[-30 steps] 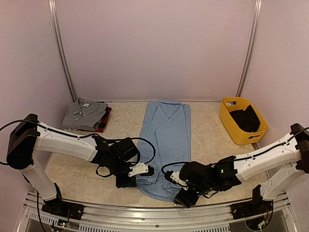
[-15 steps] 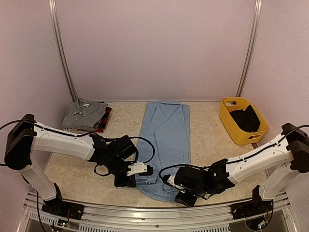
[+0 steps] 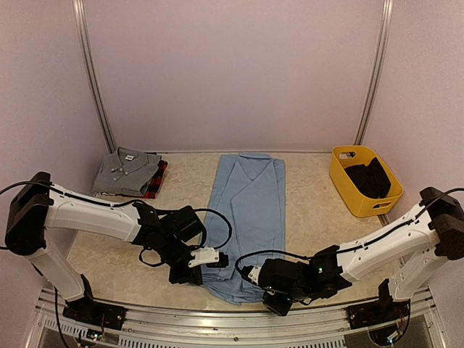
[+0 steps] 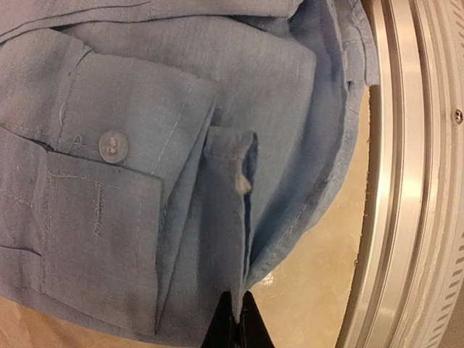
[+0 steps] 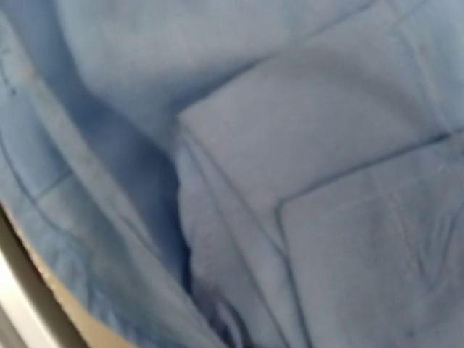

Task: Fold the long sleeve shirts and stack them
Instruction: Pick up the rectangle-folded shirt from the center of the board, then fold the rectangle-folded shirt at the center of the board.

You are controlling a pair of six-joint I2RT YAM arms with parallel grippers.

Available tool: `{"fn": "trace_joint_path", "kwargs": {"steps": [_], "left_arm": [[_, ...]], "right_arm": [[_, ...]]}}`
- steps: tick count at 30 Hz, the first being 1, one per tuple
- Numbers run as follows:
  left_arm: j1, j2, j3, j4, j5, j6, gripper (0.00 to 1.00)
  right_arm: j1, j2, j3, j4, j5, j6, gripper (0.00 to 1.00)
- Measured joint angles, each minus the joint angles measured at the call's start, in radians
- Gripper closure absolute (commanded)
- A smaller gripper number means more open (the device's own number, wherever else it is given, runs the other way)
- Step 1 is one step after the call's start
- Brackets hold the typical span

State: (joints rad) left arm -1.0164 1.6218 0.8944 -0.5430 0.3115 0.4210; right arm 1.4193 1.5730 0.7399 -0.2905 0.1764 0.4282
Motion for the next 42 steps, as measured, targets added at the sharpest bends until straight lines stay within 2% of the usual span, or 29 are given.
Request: {"fn": "trace_joint_path", "kwargs": {"steps": [8,15,19,25,32,42], "left_arm": [[-0.006,-0.047,-0.021,-0.008,0.008,0.006,1.0],[0.006,-0.09,-0.01,-0.047,0.071,0.017,1.0],[0.047,-0.09,0.041,-0.095,0.135,0.034,1.0],[0.167,-0.032,0.209,-0.2,0.241,0.078,1.0],[0.261,0.157,0.448,-0.325,0.301,0.124,1.0],[0.383,0.463,0.843,-0.431,0.348,0.134,1.0]], "right_arm": [[0.003,-0.029,-0.02,0.013,-0.081,0.012,1.0],[-0.017,-0.148,-0.033,0.012,-0.28,0.02,1.0],[-0.095,-0.219,-0.033,0.011,-0.402,0.023,1.0],[-0.249,-0.267,-0.011,-0.017,-0.532,0.009,1.0],[-0.471,-0.253,0.055,-0.085,-0.629,-0.026,1.0],[-0.745,-0.097,0.229,-0.198,-0.696,-0.161,1.0]]}}
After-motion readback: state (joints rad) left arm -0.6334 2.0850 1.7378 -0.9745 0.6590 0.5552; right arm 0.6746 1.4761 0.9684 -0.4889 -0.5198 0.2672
